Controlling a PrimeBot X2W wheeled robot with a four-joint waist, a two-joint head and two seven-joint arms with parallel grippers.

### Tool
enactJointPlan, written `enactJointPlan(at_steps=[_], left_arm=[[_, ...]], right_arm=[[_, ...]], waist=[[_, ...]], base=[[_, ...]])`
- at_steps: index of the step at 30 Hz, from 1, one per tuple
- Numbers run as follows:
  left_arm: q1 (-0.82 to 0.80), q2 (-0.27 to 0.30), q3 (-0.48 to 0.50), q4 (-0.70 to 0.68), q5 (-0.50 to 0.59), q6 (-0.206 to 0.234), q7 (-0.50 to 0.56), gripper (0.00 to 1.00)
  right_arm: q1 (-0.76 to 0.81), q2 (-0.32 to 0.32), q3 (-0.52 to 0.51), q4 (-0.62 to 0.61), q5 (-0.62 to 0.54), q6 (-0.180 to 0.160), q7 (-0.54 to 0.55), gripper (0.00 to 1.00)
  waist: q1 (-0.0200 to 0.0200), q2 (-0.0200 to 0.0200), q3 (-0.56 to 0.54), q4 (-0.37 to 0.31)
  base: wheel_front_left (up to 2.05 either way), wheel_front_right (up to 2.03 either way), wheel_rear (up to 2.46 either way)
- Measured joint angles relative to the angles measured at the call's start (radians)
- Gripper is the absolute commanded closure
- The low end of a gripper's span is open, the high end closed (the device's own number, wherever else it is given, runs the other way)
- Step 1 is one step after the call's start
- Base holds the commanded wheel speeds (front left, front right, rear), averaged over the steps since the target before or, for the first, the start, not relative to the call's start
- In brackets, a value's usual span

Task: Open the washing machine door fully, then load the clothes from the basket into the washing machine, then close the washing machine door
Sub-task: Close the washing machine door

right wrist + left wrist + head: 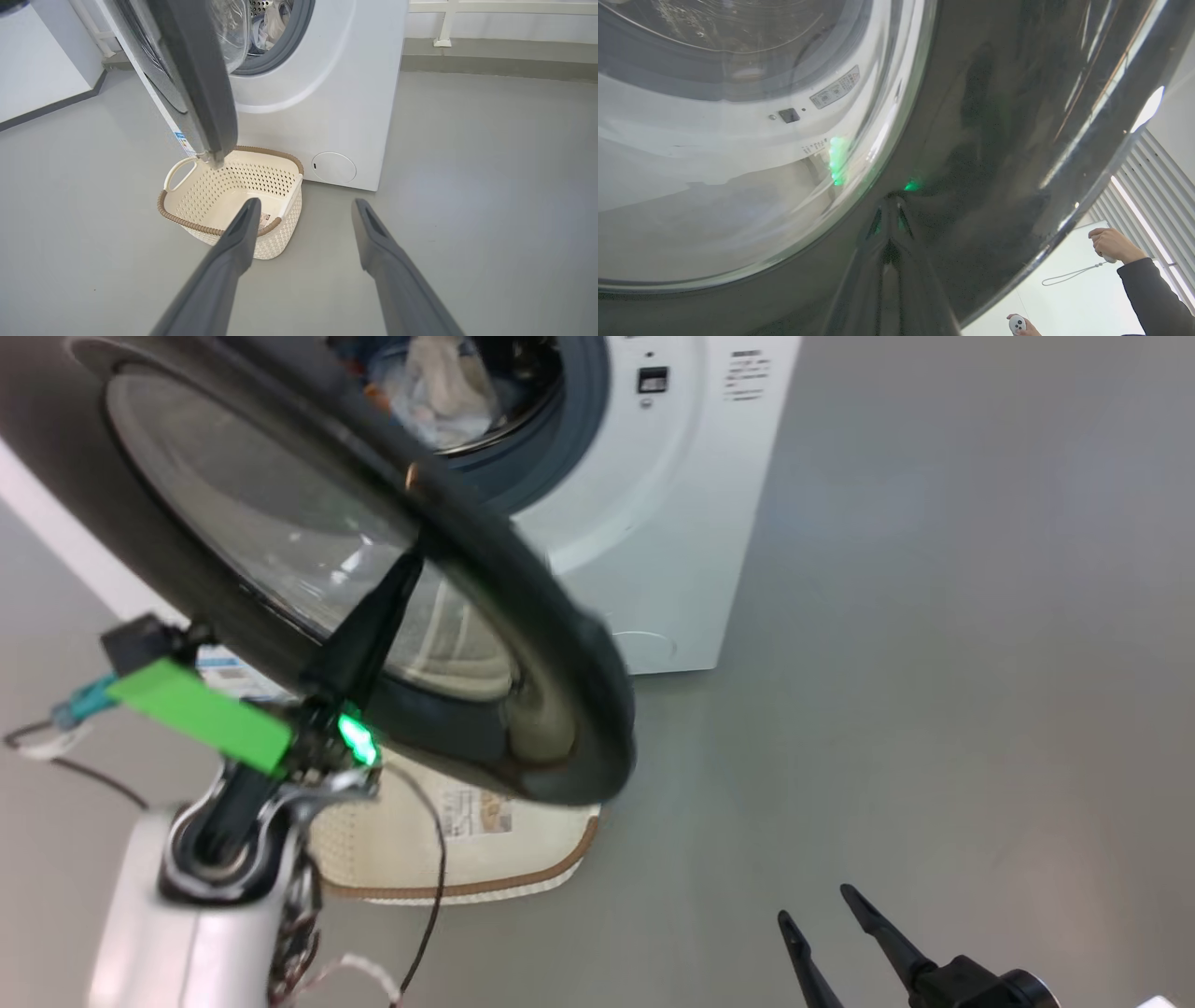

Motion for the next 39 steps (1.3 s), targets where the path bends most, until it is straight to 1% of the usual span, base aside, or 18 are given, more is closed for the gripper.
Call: enactJointPlan(at_steps=[5,8,9,14,15,17,21,22,28,32,36,37,38,39], left_arm=[[-0.143,-0.01,-0.061,0.132,0.055,-0.002,-0.175,1.0],[-0.211,-0.009,-0.084,0.224,0.082,-0.002,-0.259,1.0],[-0.257,-0.009,-0.091,0.284,0.105,-0.002,-0.302,1.0],[-0.355,-0.003,-0.093,0.415,0.173,-0.002,-0.379,1.0],[-0.355,-0.003,-0.093,0.415,0.173,-0.002,-0.379,1.0],[-0.384,0.002,-0.091,0.461,0.185,-0.002,-0.41,1.0],[-0.426,0.034,-0.092,0.55,0.222,-0.002,-0.46,1.0],[-0.44,0.045,-0.093,0.577,0.227,-0.002,-0.476,1.0],[-0.482,0.056,-0.096,0.633,0.243,-0.002,-0.553,1.0],[-0.492,0.064,-0.13,0.621,0.253,-0.002,-0.561,1.0],[-0.488,0.109,-0.188,0.59,0.297,-0.002,-0.564,1.0],[-0.485,0.121,-0.203,0.58,0.311,-0.002,-0.577,0.91],[-0.479,0.134,-0.225,0.572,0.34,-0.002,-0.594,0.69],[-0.469,0.144,-0.238,0.56,0.366,-0.003,-0.614,0.52]], right_arm=[[0.005,0.001,0.025,0.0,0.0,0.0,0.0,0.0],[0.021,0.001,0.026,-0.001,0.0,0.0,0.0,0.0],[0.026,0.001,0.027,-0.001,0.0,0.0,0.0,0.0],[0.039,0.002,0.033,-0.005,0.0,0.0,0.0,0.0],[0.039,0.002,0.033,-0.005,0.0,0.0,0.0,0.0],[0.044,0.002,0.041,-0.006,0.0,0.0,0.0,0.0],[0.061,0.003,0.054,-0.005,0.0,0.0,0.0,0.0],[0.06,0.004,0.055,-0.007,0.0,0.0,0.0,0.0],[0.061,0.004,0.055,-0.007,0.0,0.0,0.0,0.0],[0.062,0.004,0.044,-0.02,0.003,0.0,0.0,0.0],[0.062,0.005,0.018,-0.022,0.009,0.0,0.0,0.0],[0.062,0.005,0.014,-0.022,0.009,0.0,0.0,0.0],[0.062,0.005,0.011,-0.022,0.009,0.0,0.0,0.0],[0.062,0.005,0.008,-0.021,0.009,0.0,0.0,0.0]], waist=[[0.0001,0.0,-0.011,-0.054],[0.0,0.0,-0.014,-0.085],[0.0,0.0,-0.015,-0.105],[0.0,0.0,-0.014,-0.156],[0.0,0.0,-0.014,-0.156],[0.0,0.0,-0.015,-0.177],[0.0,0.0,-0.018,-0.218],[0.0,0.0,-0.02,-0.237],[0.0001,0.0,-0.02,-0.272],[0.0,0.0,-0.017,-0.259],[0.0001,0.0,-0.012,-0.227],[0.0,0.0,-0.012,-0.218],[0.0,0.0,-0.012,-0.208],[0.0,-0.0001,-0.013,-0.197]], base=[[0.0,0.0,0.0],[0.0,0.0,0.0],[0.0,0.0,0.0],[0.0,0.0,0.0],[0.0,0.0,0.0],[0.0,0.0,0.0],[0.0,0.0,0.0],[0.0,0.0,0.0],[0.0,0.0,0.0],[0.0,0.0,0.0],[0.0,0.0,0.0],[0.0,0.0,0.0],[0.0,0.0,0.0],[0.0,0.0,0.0]])
